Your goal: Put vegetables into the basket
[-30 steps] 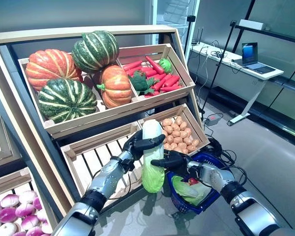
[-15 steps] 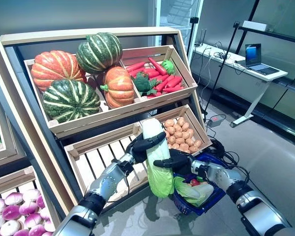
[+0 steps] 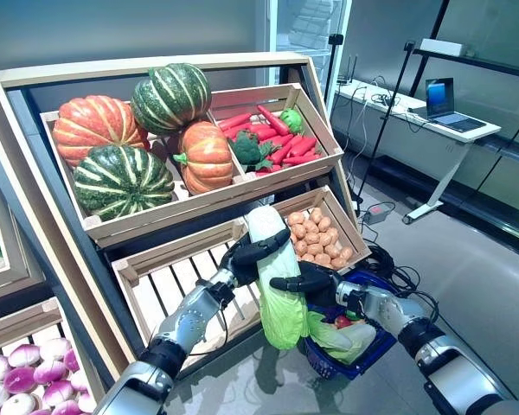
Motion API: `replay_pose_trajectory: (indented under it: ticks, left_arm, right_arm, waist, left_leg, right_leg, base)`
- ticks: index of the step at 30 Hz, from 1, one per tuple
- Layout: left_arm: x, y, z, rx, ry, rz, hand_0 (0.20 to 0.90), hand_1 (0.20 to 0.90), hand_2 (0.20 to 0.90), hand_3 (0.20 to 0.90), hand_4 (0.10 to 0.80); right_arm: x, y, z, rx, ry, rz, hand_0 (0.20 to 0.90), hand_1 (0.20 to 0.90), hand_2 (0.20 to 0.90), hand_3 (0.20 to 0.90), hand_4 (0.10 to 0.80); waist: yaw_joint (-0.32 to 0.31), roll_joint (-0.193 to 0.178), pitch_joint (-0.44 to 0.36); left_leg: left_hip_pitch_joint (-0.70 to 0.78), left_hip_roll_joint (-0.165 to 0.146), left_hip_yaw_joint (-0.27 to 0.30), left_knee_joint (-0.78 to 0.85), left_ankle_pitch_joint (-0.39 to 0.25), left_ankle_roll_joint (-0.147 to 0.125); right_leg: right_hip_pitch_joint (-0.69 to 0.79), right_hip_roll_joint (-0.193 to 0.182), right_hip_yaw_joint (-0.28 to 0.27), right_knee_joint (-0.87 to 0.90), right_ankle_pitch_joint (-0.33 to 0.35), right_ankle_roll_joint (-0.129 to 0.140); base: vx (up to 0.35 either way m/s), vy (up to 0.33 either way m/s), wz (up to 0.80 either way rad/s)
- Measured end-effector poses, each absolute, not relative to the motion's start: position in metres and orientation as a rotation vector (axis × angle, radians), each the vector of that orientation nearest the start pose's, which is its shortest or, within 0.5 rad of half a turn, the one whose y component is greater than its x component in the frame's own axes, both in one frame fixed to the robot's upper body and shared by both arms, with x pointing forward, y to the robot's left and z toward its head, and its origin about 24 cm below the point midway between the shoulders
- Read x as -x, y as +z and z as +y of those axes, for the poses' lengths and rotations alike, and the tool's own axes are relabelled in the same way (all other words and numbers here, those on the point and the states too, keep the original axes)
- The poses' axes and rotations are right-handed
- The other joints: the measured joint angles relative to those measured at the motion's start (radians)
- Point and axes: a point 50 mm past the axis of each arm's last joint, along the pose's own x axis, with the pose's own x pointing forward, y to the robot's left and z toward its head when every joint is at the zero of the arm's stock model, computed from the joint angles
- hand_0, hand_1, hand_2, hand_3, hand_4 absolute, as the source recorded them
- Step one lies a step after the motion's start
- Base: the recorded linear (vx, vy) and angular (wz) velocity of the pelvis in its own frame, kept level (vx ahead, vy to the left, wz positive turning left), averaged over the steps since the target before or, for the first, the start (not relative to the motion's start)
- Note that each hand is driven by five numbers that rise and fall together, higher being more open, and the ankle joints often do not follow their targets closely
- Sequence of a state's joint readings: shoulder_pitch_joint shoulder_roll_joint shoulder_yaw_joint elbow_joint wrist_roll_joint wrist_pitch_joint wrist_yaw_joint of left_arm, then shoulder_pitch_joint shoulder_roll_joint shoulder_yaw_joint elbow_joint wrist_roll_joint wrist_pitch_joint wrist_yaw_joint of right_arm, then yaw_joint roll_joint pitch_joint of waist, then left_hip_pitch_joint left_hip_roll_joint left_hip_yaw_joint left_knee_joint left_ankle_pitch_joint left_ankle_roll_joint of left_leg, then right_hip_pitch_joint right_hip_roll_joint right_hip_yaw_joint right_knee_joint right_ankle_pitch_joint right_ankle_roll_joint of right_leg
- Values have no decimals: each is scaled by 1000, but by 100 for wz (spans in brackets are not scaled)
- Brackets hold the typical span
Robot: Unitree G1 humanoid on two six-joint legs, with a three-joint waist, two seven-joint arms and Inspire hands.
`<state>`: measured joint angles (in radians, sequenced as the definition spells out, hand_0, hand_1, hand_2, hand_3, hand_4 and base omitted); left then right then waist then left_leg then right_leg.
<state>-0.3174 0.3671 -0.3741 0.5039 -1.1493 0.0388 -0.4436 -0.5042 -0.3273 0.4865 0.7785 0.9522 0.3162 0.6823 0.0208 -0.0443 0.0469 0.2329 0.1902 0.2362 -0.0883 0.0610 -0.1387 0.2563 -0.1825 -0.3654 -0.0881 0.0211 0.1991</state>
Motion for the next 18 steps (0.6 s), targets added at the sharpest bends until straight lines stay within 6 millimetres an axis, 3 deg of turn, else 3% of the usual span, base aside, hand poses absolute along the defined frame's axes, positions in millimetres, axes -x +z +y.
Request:
replay_pose_trajectory:
  ticks: [18]
  left_arm:
    - [-289,10,143,567,-599,289,900,900,900,900,800]
  right_arm:
    - [-283,-29,-135,-545,755,664,300,300,300,300,400]
  waist:
    - [-6,-1,-1]
  left_leg:
    - [3,0,12,0,0,0]
  right_leg:
    - [-5,0,11,0,3,-1]
  base:
    - [8,-4,-1]
